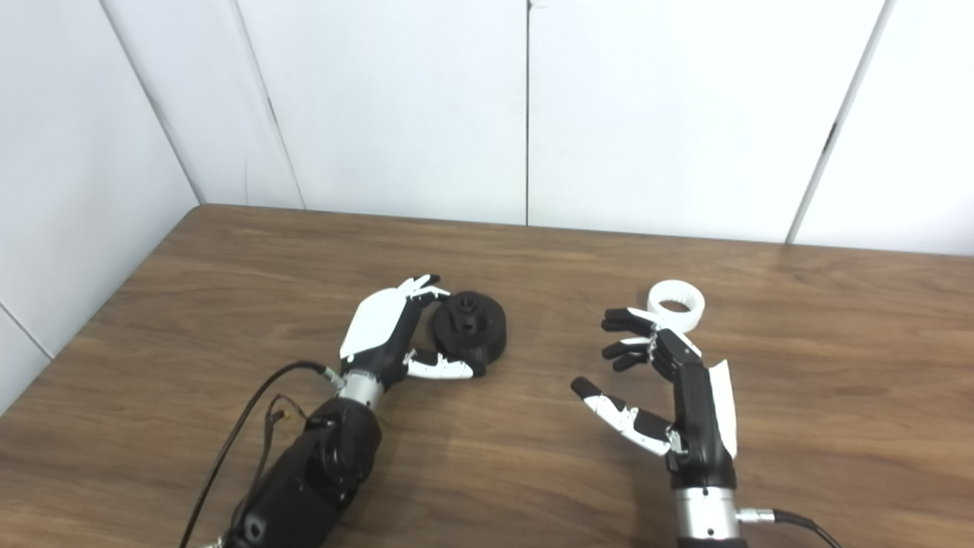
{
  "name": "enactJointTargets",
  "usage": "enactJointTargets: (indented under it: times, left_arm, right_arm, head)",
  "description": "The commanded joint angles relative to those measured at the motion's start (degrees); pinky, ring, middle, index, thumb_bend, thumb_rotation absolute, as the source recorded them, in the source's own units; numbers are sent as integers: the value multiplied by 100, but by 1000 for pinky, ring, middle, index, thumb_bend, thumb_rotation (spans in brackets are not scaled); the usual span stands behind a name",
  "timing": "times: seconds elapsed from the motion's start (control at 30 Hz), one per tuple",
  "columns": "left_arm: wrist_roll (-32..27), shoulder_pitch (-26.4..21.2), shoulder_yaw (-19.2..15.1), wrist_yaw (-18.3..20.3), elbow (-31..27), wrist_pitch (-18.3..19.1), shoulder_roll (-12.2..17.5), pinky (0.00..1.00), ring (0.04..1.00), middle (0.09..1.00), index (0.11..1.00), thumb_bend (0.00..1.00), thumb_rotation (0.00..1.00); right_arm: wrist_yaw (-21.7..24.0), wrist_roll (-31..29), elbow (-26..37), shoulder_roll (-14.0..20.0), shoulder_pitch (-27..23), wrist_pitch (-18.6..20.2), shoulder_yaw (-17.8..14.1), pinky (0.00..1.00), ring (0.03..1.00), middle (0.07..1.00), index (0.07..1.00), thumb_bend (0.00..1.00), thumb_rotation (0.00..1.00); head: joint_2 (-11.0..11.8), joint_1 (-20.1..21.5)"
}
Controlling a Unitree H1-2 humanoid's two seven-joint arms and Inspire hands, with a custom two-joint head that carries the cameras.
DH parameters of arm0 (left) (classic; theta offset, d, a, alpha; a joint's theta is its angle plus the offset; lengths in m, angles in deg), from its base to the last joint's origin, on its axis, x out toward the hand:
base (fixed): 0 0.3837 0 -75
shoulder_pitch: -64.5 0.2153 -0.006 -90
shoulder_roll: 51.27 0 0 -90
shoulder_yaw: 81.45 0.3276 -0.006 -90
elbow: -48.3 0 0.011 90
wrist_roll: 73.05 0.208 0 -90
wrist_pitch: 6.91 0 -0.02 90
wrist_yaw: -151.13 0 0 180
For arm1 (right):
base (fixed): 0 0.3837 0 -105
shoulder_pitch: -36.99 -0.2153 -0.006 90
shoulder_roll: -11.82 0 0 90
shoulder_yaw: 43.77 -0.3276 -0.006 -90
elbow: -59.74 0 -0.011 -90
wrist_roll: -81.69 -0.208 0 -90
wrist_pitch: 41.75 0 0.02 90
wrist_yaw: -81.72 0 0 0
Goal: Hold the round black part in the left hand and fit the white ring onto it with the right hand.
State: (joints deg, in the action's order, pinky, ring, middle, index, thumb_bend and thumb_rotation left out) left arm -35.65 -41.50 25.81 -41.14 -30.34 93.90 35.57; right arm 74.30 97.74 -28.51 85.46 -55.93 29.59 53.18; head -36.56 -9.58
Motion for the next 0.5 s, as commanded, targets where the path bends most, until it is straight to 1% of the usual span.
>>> enactJointTargets:
  times: [0.0,0.23,0.47]
  left_arm:
    - [84,134,109,153,-178,-151,62,908,950,929,629,866,320]
    - [205,457,240,365,-725,-156,71,899,958,935,633,871,327]
    - [303,746,359,749,-1354,-2,43,931,974,946,641,871,344]
  right_arm:
    - [-25,-1,-140,-9,176,-28,-33,458,543,664,676,672,34]
    - [-68,83,-154,-51,152,-6,-27,453,540,659,675,670,25]
    - [-52,130,-87,-88,169,62,-4,462,545,660,673,663,22]
  head:
    - [-3,26]
    - [4,137]
    - [-13,166]
